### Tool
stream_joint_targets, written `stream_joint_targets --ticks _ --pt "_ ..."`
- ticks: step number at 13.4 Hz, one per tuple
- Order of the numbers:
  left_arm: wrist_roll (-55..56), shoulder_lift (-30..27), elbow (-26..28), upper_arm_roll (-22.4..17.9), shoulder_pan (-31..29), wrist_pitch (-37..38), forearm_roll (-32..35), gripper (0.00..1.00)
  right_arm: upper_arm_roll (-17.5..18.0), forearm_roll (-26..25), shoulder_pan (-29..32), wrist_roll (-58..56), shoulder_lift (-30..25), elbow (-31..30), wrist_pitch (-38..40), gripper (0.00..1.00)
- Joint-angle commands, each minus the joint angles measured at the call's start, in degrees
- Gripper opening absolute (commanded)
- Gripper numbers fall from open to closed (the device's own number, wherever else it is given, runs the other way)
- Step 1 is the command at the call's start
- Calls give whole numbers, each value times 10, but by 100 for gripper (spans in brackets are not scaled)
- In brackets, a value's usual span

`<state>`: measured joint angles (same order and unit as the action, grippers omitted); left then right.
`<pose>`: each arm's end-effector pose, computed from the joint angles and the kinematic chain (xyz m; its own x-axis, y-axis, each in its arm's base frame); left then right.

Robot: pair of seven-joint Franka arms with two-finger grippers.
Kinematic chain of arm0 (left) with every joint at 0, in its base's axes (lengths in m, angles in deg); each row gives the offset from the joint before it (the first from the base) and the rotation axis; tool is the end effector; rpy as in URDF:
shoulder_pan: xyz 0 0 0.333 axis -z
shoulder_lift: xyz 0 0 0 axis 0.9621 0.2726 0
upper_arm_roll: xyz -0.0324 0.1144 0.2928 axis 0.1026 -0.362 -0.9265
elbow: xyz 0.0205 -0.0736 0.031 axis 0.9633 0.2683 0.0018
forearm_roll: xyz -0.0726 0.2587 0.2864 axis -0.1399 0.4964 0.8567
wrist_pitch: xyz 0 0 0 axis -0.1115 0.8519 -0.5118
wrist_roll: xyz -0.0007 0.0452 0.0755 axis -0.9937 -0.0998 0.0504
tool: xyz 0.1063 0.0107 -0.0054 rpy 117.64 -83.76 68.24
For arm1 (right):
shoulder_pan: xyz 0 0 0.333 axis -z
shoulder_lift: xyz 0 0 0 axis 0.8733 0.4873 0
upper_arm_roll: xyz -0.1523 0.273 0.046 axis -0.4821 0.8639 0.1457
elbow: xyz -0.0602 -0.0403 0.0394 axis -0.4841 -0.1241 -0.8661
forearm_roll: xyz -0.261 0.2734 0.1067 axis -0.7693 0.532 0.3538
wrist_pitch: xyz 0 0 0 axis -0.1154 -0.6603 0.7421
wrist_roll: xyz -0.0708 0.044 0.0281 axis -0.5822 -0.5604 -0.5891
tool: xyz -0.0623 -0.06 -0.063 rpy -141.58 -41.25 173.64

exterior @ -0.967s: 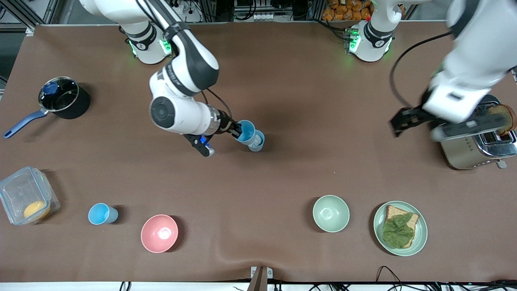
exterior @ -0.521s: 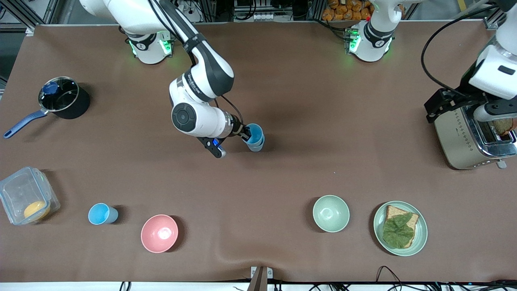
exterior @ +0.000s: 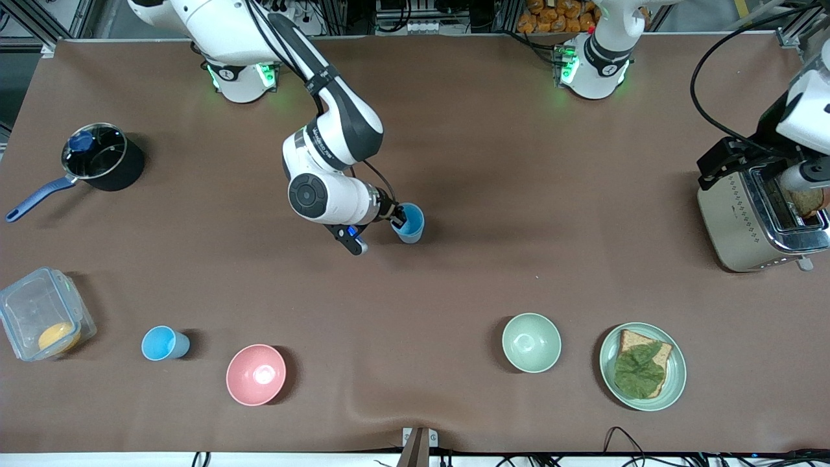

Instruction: Stack blue cups with both arms

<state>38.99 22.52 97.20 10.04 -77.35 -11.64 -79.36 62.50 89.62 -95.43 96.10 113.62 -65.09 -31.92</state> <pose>0.5607 -0.0633 0.6417 0.9883 0.1098 0.1056 0.1146 -0.9926 -0.0400 0.5344 0.4176 0.2929 0.6344 -0.6271 -0.4519 -0.7116 -0.7022 -0.0244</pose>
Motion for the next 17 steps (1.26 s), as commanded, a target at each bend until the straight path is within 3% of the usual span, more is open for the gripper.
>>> stream_joint_targets --ticks 1,5,8,11,14,17 --pt "-14 -6 8 0 -3 -2 -12 100 -15 -26 14 -5 -39 3 28 100" --pt "-12 -5 9 3 -3 -7 -14 100 -22 -78 133 -198 -103 3 175 100" --pt "-12 -5 15 1 -4 -6 -14 100 -21 -186 199 -323 -138 2 249 100" --pt "-10 -4 18 1 -4 -7 -14 100 -20 -204 259 -456 -190 -7 283 100" --pt "-12 -4 10 1 -3 -6 -12 100 -16 -272 294 -547 -253 -15 289 100" --pt "-15 -5 10 1 -3 -5 -8 100 -17 -278 327 -653 -300 -15 291 100"
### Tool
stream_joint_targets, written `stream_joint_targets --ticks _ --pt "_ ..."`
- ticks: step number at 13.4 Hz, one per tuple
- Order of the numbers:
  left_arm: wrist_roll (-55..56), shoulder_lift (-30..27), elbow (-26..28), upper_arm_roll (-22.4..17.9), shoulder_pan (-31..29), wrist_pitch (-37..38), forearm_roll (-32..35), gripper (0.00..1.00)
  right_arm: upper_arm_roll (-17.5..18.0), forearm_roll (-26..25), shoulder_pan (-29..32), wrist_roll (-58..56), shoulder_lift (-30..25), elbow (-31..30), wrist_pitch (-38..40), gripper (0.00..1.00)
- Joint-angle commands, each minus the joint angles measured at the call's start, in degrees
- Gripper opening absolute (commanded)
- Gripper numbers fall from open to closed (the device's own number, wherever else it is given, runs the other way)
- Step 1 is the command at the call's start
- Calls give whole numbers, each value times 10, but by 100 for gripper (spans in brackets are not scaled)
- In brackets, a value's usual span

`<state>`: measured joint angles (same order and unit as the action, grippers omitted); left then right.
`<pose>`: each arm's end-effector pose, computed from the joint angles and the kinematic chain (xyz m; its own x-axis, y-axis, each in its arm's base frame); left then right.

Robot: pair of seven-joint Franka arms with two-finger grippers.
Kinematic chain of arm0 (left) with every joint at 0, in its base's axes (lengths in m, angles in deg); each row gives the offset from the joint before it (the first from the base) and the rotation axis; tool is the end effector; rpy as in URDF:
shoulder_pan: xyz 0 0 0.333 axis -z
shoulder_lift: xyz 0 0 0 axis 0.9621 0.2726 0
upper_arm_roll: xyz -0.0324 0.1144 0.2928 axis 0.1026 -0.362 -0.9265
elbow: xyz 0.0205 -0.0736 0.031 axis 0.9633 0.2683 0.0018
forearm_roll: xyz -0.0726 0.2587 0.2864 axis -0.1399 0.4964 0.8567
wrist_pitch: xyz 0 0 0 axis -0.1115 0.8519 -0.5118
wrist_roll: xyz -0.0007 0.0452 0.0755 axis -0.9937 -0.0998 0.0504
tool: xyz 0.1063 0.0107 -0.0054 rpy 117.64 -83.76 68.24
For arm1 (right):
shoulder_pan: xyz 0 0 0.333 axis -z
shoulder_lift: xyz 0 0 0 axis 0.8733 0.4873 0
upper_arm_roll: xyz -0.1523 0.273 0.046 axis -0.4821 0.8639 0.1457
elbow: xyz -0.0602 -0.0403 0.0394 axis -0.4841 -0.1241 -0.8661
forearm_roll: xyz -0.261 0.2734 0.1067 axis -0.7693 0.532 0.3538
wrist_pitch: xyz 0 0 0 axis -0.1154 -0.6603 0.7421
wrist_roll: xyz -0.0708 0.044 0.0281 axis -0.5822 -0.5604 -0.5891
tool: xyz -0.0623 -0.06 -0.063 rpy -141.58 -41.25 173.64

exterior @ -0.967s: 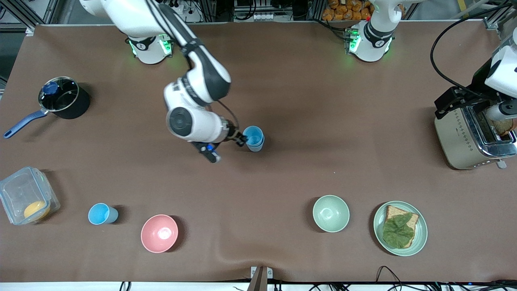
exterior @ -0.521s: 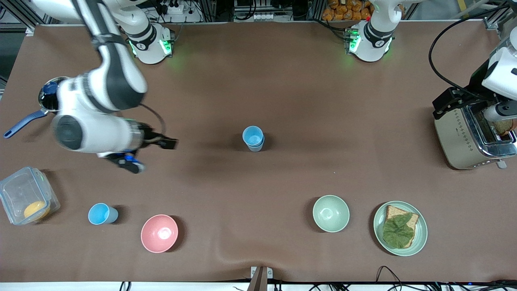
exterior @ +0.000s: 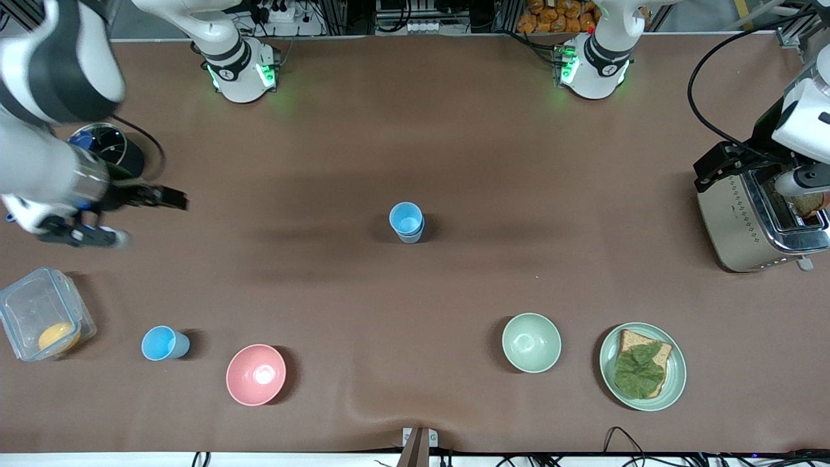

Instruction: Stack blue cups with both arms

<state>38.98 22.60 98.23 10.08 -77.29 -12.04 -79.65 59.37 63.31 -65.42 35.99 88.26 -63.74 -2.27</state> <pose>0.5614 -0.0648 0.6329 0.9899 0.1078 0.0923 0.1117 -0.9930 -0.0378 0.5782 0.0365 0.5423 0.9849 -0.0307 -0.1706 -0.0391 -0.9982 -0.0457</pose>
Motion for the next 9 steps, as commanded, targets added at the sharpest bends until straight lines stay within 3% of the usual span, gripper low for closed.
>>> stream_joint_targets --ticks 1,4,9 --pt "-15 -7 -2 -1 -5 -1 -5 100 16 -21 33 -79 -57 -26 -4 100" --pt "-15 -7 -2 -2 -5 -1 -6 100 8 -42 38 -125 -83 -17 2 100" --pt "-19 -4 -3 -2 -10 -1 -11 100 1 -46 63 -101 -94 -5 28 100"
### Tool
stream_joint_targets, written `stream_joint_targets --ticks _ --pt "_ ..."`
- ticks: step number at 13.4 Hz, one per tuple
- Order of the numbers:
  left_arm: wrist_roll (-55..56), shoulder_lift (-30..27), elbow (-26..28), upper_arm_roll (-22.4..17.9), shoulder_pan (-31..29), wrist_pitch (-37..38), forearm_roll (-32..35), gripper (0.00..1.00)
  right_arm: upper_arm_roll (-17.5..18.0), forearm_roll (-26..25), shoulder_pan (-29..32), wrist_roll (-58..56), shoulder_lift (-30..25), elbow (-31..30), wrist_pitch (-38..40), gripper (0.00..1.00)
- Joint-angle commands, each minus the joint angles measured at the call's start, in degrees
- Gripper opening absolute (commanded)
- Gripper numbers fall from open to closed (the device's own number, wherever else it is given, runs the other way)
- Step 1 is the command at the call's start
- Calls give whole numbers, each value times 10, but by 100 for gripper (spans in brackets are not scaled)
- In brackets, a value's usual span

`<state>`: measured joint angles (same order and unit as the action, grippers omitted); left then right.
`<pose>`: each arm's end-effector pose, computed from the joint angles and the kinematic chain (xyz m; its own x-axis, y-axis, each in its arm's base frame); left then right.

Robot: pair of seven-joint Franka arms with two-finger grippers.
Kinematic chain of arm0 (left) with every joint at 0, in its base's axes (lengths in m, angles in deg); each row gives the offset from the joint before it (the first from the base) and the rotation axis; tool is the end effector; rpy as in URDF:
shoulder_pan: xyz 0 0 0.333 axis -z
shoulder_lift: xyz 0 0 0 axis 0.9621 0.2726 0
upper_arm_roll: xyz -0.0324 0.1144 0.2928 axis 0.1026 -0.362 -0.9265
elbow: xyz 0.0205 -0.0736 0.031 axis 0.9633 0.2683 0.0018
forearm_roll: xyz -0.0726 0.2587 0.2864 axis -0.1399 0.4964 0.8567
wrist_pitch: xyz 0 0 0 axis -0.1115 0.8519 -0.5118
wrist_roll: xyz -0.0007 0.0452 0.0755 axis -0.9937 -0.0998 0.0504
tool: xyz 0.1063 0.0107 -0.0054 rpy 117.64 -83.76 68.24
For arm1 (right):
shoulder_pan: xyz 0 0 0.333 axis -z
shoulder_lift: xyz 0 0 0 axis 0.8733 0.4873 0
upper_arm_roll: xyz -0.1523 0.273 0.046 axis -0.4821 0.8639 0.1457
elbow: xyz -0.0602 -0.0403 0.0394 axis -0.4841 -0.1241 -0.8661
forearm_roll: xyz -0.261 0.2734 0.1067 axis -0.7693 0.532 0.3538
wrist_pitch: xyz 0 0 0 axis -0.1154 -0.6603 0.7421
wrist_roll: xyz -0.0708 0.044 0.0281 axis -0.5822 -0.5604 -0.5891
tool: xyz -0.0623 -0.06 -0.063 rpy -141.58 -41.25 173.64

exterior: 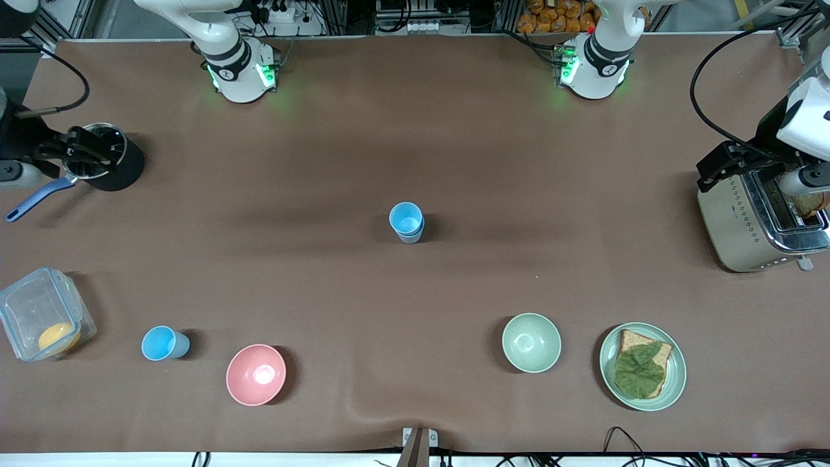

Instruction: Stack blue cups with both arms

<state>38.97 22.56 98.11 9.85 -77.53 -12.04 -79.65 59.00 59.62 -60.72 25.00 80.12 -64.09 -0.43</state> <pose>0.5618 -0.0603 0.6343 0.9887 0.1158 0.0951 0.1197 -0.9921 -0.0373 0.5397 -0.0213 0.6164 0.9954 0.0724 -0.0629 0.0721 -0.9974 -0.0072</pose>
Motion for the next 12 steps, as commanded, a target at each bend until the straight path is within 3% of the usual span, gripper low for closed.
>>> stream_joint_targets --ticks 1,12 --pt "-26 -4 -1 1 -10 -1 -10 100 4 -9 18 16 -17 -1 14 100" --pt "-53 11 -17 -2 -26 4 -27 100 9 -6 16 35 -28 -2 34 100"
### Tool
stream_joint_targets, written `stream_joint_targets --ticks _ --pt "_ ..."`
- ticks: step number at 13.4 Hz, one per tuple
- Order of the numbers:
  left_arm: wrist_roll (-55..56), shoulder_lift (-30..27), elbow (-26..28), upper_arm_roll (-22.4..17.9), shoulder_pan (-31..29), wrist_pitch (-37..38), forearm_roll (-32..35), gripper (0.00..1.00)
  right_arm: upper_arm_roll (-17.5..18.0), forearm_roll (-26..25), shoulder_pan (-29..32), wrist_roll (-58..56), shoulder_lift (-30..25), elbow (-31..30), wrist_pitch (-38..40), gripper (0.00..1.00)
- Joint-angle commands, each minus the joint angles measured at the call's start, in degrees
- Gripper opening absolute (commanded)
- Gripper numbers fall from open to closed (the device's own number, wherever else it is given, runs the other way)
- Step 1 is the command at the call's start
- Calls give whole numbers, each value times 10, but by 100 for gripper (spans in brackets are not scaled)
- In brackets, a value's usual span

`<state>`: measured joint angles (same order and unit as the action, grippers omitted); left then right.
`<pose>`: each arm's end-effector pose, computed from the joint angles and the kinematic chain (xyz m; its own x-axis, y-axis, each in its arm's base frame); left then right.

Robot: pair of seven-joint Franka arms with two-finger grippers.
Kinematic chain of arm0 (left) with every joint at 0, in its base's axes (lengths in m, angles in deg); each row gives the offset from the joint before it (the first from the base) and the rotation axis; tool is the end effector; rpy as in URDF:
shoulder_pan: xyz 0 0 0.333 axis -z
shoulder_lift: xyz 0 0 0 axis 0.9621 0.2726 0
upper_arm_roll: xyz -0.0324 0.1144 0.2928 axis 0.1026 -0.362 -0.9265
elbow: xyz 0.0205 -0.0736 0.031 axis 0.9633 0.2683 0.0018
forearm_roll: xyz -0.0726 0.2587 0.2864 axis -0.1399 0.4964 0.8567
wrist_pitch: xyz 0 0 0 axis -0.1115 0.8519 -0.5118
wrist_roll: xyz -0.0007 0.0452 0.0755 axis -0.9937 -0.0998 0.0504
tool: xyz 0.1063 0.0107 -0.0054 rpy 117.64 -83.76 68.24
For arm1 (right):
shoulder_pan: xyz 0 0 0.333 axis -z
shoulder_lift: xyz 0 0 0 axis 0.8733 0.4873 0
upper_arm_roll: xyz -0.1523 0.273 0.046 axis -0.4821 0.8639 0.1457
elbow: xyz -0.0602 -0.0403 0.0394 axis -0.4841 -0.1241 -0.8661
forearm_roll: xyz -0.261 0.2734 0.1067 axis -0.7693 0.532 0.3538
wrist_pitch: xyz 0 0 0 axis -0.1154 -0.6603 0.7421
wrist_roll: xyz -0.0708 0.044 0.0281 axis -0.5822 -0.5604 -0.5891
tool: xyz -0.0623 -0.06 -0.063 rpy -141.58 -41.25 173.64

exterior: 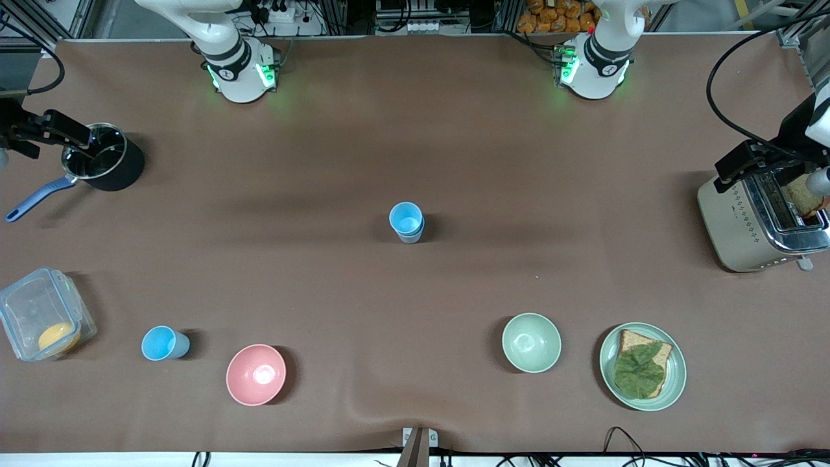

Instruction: Stack blue cups with both arms

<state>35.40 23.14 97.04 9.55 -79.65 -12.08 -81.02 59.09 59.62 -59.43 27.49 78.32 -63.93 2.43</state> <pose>0.5670 -0.0386 0.6376 0.9904 0.0979 0.0974 0.1000 -0.9949 -0.0164 0.5245 -0.0320 0.6304 0.9969 0.0083 -0.0788 0.0078 -0.9999 -0.0065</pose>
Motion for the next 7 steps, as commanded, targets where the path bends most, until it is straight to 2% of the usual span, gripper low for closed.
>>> stream_joint_targets --ticks 1,7 --pt "-18 6 -6 1 -5 4 -17 100 8 -6 4 10 -10 -3 5 100" --pt "-18 7 -4 1 -5 5 -23 100 10 -6 1 10 -9 -6 10 100"
